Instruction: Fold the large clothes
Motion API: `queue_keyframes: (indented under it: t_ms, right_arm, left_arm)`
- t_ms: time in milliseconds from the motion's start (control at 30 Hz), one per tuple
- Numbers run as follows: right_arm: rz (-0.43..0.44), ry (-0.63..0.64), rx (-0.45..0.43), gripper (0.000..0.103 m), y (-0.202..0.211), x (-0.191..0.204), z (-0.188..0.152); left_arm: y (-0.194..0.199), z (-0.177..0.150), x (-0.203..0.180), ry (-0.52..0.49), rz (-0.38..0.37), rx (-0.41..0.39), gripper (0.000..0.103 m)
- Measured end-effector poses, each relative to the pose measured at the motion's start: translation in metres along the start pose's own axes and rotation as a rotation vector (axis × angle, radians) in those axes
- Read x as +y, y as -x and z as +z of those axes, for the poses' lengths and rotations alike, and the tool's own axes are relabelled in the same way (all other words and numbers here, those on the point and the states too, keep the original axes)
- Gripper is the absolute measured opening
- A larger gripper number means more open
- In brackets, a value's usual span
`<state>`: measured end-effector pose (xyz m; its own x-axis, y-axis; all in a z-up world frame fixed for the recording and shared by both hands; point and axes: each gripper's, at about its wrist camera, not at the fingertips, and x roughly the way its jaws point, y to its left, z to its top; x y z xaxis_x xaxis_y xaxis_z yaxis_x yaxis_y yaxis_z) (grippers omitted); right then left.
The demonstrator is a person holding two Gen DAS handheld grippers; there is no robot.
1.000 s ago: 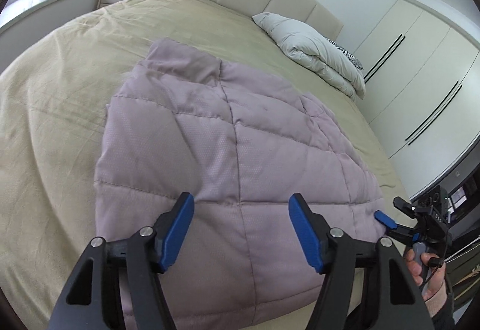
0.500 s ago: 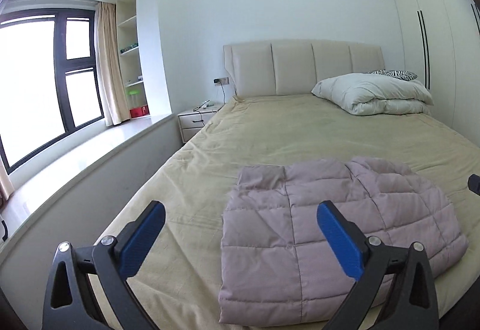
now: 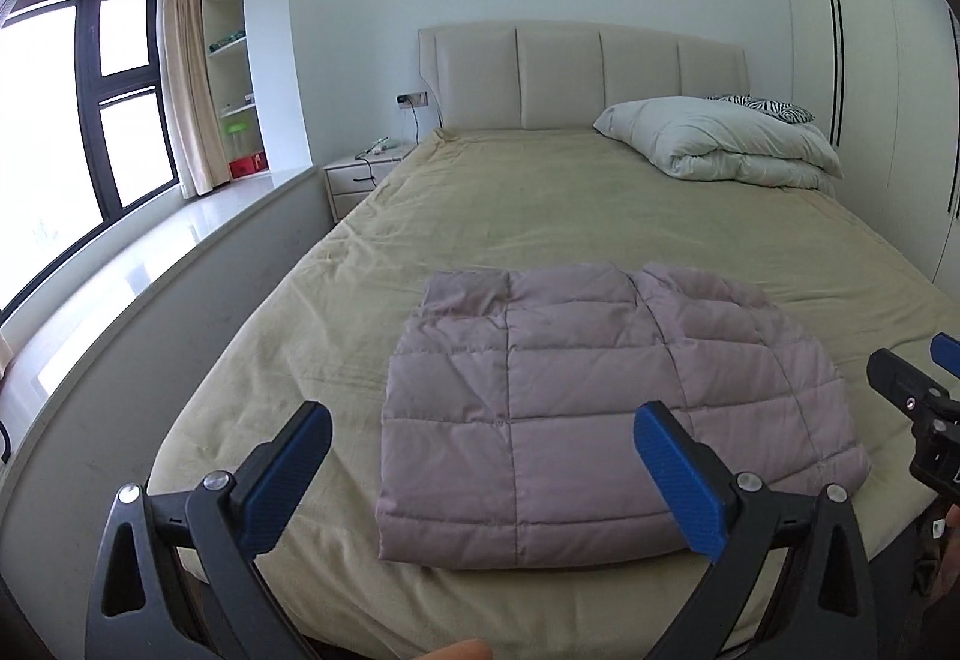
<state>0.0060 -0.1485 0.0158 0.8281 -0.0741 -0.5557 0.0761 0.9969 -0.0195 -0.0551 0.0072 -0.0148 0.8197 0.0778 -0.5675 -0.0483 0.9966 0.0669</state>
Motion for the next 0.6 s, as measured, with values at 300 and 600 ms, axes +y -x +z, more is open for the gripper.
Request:
queue_keyframes:
  t_ms: [300, 600]
  right_arm:
    - [-0.026, -0.041, 0.125, 0.090, -0.011, 0.007, -0.014]
    - [-0.020, -0.040, 0.177, 0.091, -0.020, 0.004, -0.026]
  left_arm:
    - [-0.019, -0.013, -0.009, 0.014, -0.041, 0.112, 0.103]
    - [-0.034, -0.021, -0.006, 0.033, -0.044, 0.170, 0.103]
